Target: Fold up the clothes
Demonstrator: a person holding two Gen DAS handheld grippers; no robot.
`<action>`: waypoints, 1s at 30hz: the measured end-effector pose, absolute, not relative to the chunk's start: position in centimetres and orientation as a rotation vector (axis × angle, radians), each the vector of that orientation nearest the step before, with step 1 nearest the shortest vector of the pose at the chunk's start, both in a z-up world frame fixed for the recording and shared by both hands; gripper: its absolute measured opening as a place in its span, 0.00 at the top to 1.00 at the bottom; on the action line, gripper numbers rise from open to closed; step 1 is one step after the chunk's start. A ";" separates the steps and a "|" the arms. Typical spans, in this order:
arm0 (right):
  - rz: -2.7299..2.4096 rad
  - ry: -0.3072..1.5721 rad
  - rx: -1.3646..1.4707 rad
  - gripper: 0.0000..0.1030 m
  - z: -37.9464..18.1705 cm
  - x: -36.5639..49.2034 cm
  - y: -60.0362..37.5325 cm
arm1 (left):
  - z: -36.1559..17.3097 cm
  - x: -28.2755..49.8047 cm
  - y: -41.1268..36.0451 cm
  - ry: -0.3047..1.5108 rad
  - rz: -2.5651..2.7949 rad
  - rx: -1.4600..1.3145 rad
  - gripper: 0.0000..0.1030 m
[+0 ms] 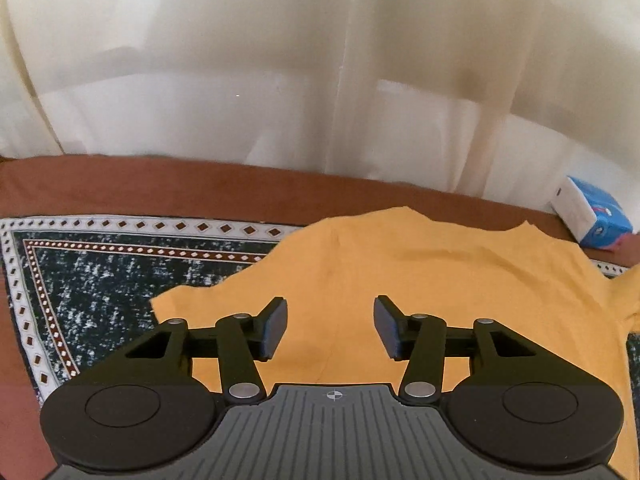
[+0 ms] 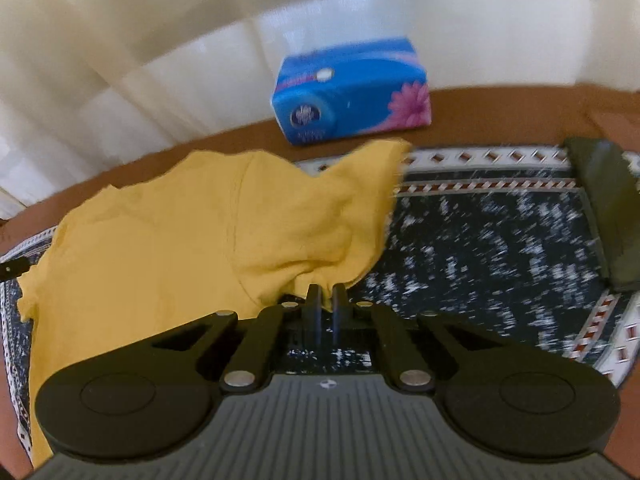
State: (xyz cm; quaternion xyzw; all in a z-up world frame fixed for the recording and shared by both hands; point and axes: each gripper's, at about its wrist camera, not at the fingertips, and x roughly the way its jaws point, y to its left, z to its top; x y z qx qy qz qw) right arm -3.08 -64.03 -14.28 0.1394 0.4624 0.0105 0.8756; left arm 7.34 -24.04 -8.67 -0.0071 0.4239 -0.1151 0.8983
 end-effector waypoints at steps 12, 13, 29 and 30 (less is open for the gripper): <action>0.034 1.130 0.398 1.00 -16.0 -5.7 -64.5 | -9.3 6.3 -22.8 0.901 -0.237 0.033 0.35; 0.036 1.141 0.405 0.99 -16.2 -5.9 -64.5 | -9.2 6.4 -22.5 0.900 -0.233 0.032 0.35; 0.285 0.867 0.132 0.66 -11.4 7.4 -58.9 | -9.7 18.5 -28.8 0.868 -0.334 0.140 0.28; 0.290 0.865 0.105 0.66 -11.9 8.6 -58.3 | -10.1 19.0 -29.0 0.877 -0.337 0.152 0.28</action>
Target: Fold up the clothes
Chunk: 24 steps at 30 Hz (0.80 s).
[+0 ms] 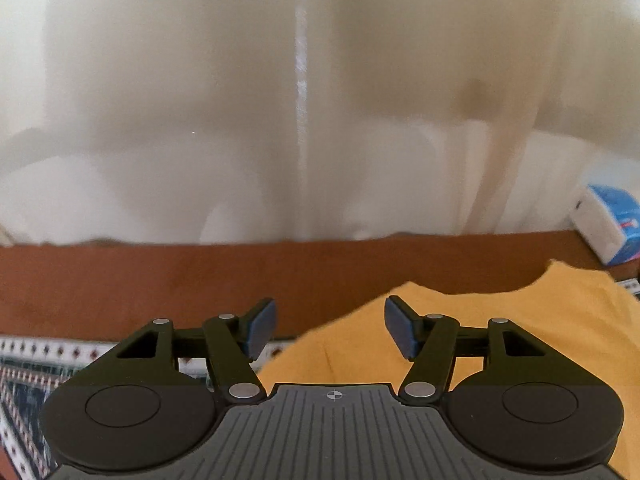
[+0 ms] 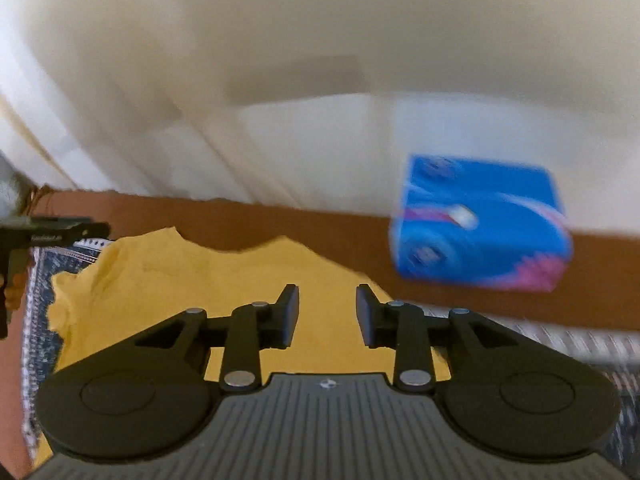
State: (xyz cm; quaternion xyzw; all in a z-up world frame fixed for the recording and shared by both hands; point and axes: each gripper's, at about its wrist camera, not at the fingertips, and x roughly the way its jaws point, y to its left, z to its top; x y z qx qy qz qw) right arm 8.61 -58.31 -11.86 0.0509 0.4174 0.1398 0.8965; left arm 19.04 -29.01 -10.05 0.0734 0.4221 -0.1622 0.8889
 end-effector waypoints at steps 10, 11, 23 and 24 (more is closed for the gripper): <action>0.281 1.016 0.081 0.72 -16.0 13.8 -58.2 | -13.6 20.8 -29.8 0.977 -0.444 0.212 0.86; 0.293 1.020 0.087 0.94 -16.0 13.8 -58.3 | -13.7 20.7 -29.9 0.974 -0.458 0.210 0.93; 0.163 0.929 0.060 0.69 -15.9 13.1 -58.5 | -13.0 20.1 -30.6 0.900 -0.344 0.267 0.39; 0.158 0.916 0.055 0.68 -15.1 12.6 -58.8 | -12.3 19.8 -30.2 0.887 -0.336 0.270 0.38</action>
